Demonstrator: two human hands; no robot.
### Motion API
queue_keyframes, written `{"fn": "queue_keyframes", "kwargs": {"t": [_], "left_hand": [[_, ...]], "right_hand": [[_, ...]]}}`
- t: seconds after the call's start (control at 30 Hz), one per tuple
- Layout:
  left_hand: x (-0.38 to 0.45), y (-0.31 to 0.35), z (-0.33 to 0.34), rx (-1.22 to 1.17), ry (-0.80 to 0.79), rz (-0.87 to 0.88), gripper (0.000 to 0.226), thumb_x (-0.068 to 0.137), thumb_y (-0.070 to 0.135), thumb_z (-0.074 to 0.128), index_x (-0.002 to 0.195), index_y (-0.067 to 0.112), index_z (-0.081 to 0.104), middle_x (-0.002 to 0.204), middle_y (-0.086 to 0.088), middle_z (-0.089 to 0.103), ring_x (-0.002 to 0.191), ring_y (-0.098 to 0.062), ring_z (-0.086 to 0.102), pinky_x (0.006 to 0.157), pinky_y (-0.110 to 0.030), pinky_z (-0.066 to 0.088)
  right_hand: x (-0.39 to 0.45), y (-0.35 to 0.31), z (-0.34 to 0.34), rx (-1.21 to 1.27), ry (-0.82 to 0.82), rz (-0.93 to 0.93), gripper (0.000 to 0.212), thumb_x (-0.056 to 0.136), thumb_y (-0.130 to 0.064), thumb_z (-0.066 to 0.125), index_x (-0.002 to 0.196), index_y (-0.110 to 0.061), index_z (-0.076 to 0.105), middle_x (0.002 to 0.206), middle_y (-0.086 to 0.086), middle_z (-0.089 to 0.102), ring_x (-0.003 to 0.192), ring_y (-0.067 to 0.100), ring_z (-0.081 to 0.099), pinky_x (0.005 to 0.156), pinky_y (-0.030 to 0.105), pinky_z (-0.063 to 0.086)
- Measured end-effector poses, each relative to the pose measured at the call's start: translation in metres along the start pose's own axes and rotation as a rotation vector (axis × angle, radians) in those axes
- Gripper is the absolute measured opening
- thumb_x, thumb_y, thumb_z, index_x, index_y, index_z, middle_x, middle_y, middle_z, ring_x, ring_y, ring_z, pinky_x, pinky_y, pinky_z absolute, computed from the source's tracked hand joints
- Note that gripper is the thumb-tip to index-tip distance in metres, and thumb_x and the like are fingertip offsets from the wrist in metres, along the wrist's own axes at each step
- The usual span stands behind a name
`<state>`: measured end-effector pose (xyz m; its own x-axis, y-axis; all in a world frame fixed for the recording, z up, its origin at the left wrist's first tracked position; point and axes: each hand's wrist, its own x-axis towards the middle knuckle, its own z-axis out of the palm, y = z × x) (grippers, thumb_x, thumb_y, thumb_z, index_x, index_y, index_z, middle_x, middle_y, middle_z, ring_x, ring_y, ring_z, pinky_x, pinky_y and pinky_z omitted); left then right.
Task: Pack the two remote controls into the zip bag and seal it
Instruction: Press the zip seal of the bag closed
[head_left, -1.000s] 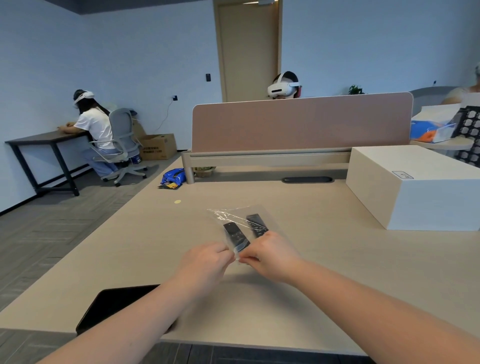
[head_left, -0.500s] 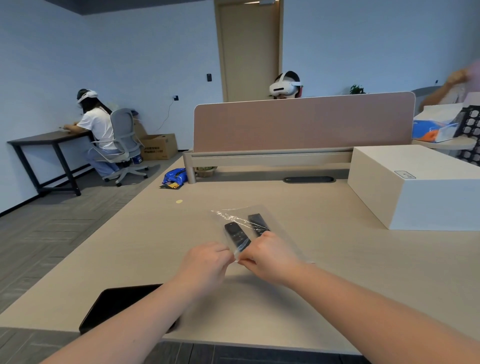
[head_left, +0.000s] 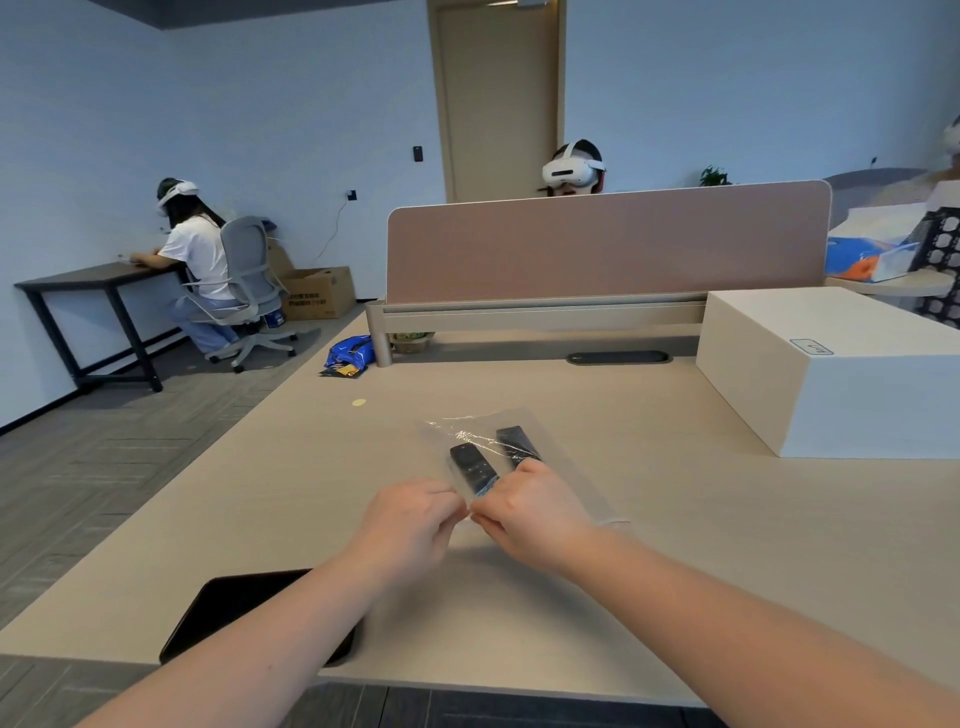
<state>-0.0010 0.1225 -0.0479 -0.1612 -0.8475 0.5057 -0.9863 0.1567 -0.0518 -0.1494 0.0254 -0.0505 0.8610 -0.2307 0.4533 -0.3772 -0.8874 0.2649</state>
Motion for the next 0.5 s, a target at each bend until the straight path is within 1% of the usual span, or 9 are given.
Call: {"fn": "queue_keyframes", "kwargs": {"t": [0.03,0.13,0.2,0.27,0.33,0.37,0.43,0.5], "left_hand": [[-0.0003,-0.0007,0.0005,0.002,-0.001,0.001,0.025,0.076,0.029,0.044,0.065,0.023,0.066,0.060,0.009,0.065,0.056,-0.016,0.064,0.040,-0.015,0.046],[-0.0009,-0.0015,0.0024,-0.007,-0.005,0.001,0.024,0.076,0.028,0.045,0.065,0.023,0.066,0.061,0.008,0.065,0.056,-0.017,0.064,0.040,-0.018,0.048],[-0.0011,-0.0015,0.0038,-0.012,-0.004,0.006,0.025,0.077,0.029,0.045,0.065,0.023,0.066,0.061,0.008,0.066,0.057,-0.017,0.064,0.041,-0.017,0.048],[-0.0015,-0.0018,0.0048,-0.018,-0.002,0.015,0.026,0.078,0.029,0.045,0.065,0.023,0.066,0.062,0.009,0.066,0.058,-0.016,0.065,0.041,-0.016,0.047],[-0.0014,-0.0023,0.0054,-0.009,-0.001,0.021,0.027,0.078,0.030,0.044,0.065,0.023,0.066,0.061,0.009,0.066,0.057,-0.016,0.065,0.041,-0.015,0.047],[-0.0011,-0.0025,0.0054,-0.002,0.003,0.021,0.027,0.078,0.030,0.044,0.065,0.023,0.066,0.061,0.009,0.065,0.057,-0.015,0.064,0.041,-0.014,0.046],[-0.0004,-0.0031,0.0044,-0.005,0.013,0.014,0.027,0.078,0.030,0.044,0.065,0.023,0.066,0.061,0.009,0.065,0.057,-0.015,0.064,0.041,-0.015,0.045],[-0.0010,-0.0056,0.0028,-0.023,0.022,0.001,0.026,0.078,0.030,0.044,0.067,0.023,0.066,0.062,0.009,0.066,0.058,-0.016,0.064,0.042,-0.016,0.045]], "right_hand": [[0.0002,-0.0010,-0.0009,-0.008,-0.007,-0.005,0.024,0.074,-0.032,0.061,0.051,-0.026,0.061,0.041,-0.005,0.057,0.041,0.013,0.056,0.051,0.019,0.040],[-0.0010,-0.0029,-0.0031,-0.014,0.001,-0.009,0.021,0.068,-0.027,0.063,0.048,-0.024,0.060,0.039,-0.004,0.055,0.039,0.014,0.054,0.051,0.019,0.042],[-0.0021,-0.0031,-0.0025,-0.023,-0.010,-0.024,0.020,0.066,-0.026,0.068,0.048,-0.024,0.060,0.039,-0.005,0.055,0.040,0.014,0.054,0.052,0.020,0.042],[-0.0032,-0.0031,-0.0010,-0.052,-0.025,-0.040,0.018,0.064,-0.027,0.071,0.050,-0.025,0.060,0.040,-0.006,0.056,0.042,0.012,0.055,0.055,0.022,0.038],[-0.0040,-0.0037,0.0005,-0.075,-0.042,-0.047,0.017,0.063,-0.028,0.072,0.051,-0.025,0.060,0.041,-0.006,0.057,0.043,0.012,0.055,0.060,0.024,0.030],[-0.0038,-0.0044,0.0014,-0.078,-0.045,-0.041,0.017,0.062,-0.028,0.072,0.051,-0.025,0.059,0.041,-0.006,0.057,0.043,0.012,0.055,0.059,0.023,0.030],[-0.0028,-0.0050,0.0020,-0.055,-0.045,-0.012,0.019,0.058,-0.025,0.076,0.050,-0.025,0.059,0.039,-0.006,0.055,0.041,0.013,0.054,0.054,0.021,0.037],[-0.0034,-0.0029,0.0025,-0.020,-0.044,0.019,0.020,0.058,-0.024,0.078,0.051,-0.024,0.060,0.040,-0.006,0.055,0.042,0.014,0.055,0.052,0.020,0.042]]}}
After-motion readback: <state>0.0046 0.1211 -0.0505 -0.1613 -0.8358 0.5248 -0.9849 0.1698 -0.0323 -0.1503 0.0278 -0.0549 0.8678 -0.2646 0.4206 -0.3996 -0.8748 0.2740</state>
